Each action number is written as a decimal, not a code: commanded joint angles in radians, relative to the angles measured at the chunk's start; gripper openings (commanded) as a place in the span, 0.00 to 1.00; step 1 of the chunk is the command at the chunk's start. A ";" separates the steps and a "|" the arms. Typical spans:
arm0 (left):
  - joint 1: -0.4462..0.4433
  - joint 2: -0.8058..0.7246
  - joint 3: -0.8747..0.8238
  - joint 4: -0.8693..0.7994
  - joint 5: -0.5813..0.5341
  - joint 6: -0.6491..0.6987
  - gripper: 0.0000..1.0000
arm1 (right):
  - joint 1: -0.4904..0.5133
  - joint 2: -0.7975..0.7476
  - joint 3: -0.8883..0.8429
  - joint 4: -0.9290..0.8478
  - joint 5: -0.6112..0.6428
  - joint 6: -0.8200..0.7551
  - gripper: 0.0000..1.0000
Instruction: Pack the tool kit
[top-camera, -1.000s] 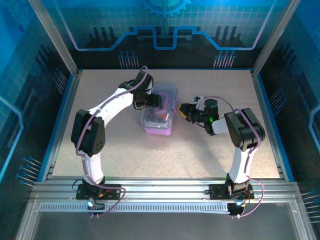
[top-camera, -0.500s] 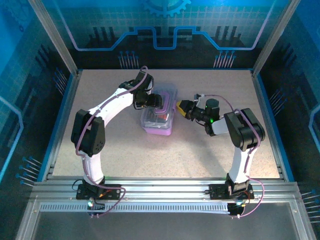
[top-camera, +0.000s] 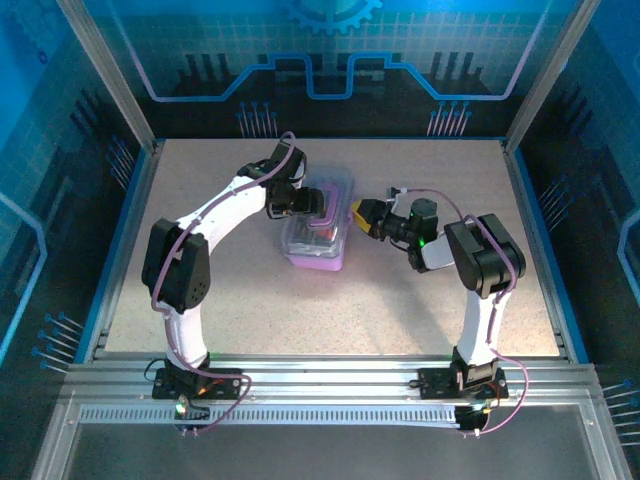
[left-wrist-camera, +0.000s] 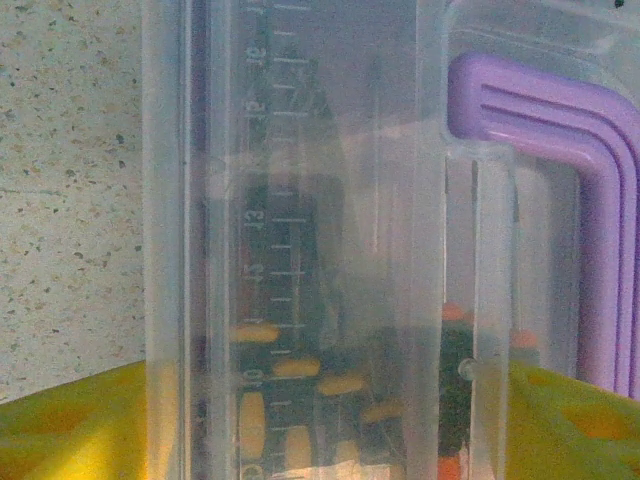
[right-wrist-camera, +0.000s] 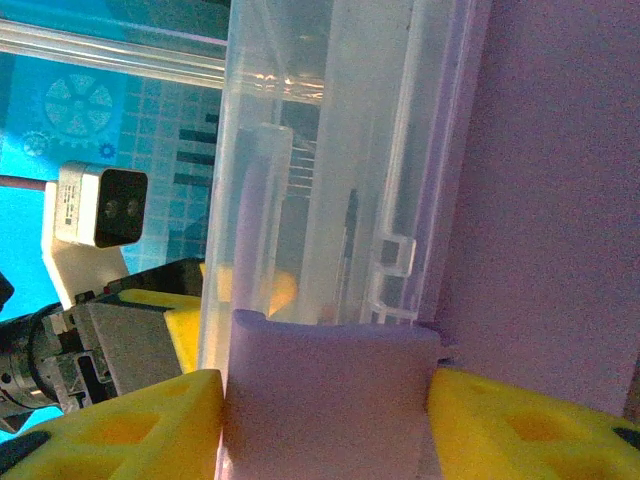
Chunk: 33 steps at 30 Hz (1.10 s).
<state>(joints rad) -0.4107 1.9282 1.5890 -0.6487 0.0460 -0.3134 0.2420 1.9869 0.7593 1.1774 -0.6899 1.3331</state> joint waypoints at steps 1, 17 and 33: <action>-0.008 0.137 -0.081 -0.113 0.082 -0.012 0.25 | 0.030 0.005 0.017 -0.080 -0.035 -0.060 0.57; -0.008 0.137 -0.081 -0.114 0.083 -0.010 0.25 | 0.019 -0.041 0.058 -0.306 -0.044 -0.200 0.62; -0.009 0.143 -0.078 -0.115 0.089 -0.009 0.25 | -0.006 -0.049 0.072 -0.208 -0.073 -0.132 0.61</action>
<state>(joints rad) -0.4107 1.9282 1.5898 -0.6491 0.0490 -0.3119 0.2455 1.9629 0.8082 0.9001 -0.7284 1.1767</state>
